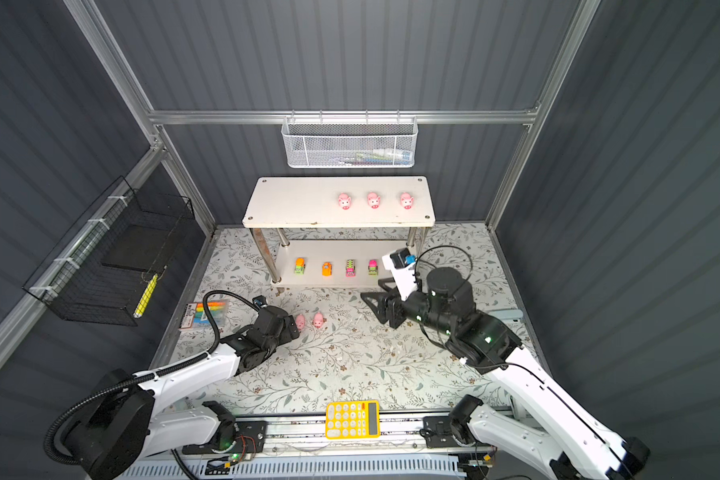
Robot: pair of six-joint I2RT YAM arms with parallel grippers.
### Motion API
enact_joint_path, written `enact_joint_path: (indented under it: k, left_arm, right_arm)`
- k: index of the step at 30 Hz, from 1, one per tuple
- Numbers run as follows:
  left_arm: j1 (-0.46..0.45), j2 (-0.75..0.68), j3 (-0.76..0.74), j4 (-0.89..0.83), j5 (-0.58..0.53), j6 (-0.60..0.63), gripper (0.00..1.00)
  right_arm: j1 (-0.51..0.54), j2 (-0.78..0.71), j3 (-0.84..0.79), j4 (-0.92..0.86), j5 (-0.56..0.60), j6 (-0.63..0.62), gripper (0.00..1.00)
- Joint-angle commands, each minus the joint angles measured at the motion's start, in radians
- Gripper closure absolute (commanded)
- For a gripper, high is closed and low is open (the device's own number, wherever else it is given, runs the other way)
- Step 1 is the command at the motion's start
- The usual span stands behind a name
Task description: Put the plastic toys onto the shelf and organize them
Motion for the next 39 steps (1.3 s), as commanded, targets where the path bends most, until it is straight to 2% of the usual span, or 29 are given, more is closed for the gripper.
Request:
enact_joint_path:
  k: [1, 4, 7, 15, 25, 34, 39]
  left_arm:
    - [0.005, 0.032, 0.041, -0.015, 0.017, 0.037, 0.09]
    - [0.005, 0.061, 0.058, -0.012, 0.023, 0.061, 0.13]
    - [0.004, 0.077, 0.077, -0.014, 0.032, 0.086, 0.21]
    - [-0.008, 0.120, 0.114, 0.014, 0.069, 0.138, 0.21]
    - [-0.022, 0.219, 0.163, 0.039, 0.087, 0.170, 0.23]
    - [-0.029, 0.276, 0.185, 0.052, 0.095, 0.177, 0.30]
    - [-0.030, 0.296, 0.188, 0.056, 0.098, 0.174, 0.37]
  right_arm:
    - [0.009, -0.026, -0.138, 0.073, 0.000, 0.076, 0.38]
    - [0.011, -0.029, -0.255, 0.151, -0.018, 0.146, 0.38]
    - [0.009, -0.012, -0.352, 0.224, -0.014, 0.197, 0.38]
    - [0.007, 0.094, -0.490, 0.370, 0.001, 0.271, 0.40]
    - [-0.013, 0.192, -0.532, 0.456, -0.035, 0.289, 0.39]
    - [-0.041, 0.224, -0.534, 0.458, -0.053, 0.284, 0.39]
    - [-0.051, 0.243, -0.531, 0.468, -0.065, 0.288, 0.40]
